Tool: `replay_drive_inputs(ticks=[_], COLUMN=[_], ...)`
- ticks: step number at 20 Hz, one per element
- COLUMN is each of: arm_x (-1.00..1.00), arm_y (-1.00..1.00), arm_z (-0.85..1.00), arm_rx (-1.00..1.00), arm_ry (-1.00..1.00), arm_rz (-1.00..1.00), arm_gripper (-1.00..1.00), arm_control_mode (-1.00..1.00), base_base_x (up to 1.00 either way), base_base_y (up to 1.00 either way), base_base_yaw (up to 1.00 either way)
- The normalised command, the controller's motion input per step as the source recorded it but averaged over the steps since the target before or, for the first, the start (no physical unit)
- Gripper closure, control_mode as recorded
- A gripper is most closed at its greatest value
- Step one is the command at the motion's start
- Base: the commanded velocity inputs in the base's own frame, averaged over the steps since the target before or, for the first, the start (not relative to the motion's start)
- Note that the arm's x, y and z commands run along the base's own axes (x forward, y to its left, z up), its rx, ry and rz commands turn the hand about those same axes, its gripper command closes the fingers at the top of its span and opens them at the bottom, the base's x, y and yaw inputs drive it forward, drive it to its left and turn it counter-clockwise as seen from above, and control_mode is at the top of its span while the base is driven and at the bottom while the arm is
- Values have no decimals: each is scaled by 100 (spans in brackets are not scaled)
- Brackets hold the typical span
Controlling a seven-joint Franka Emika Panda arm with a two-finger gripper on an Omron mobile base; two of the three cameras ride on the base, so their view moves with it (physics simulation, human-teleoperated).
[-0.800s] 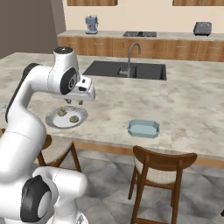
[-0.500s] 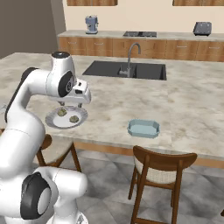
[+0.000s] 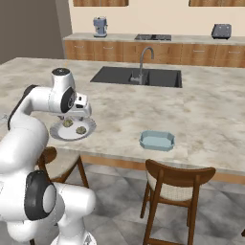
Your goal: Place two dumplings into each of the tupperware containers and then place the containers in the fridge.
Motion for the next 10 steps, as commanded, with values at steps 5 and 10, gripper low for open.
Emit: replay_drive_inputs(ticks=[5,10], arm_x=[53,64], arm_y=[77,15], arm_z=[-52,-51], arm_rx=[-2,0], arm_ry=[4,1], arm_rz=[0,0], arm_gripper=[-100,-100], arm_control_mode=[-100,-100], base_base_x=[0,0], base_base_y=[0,0], base_base_yaw=[0,0])
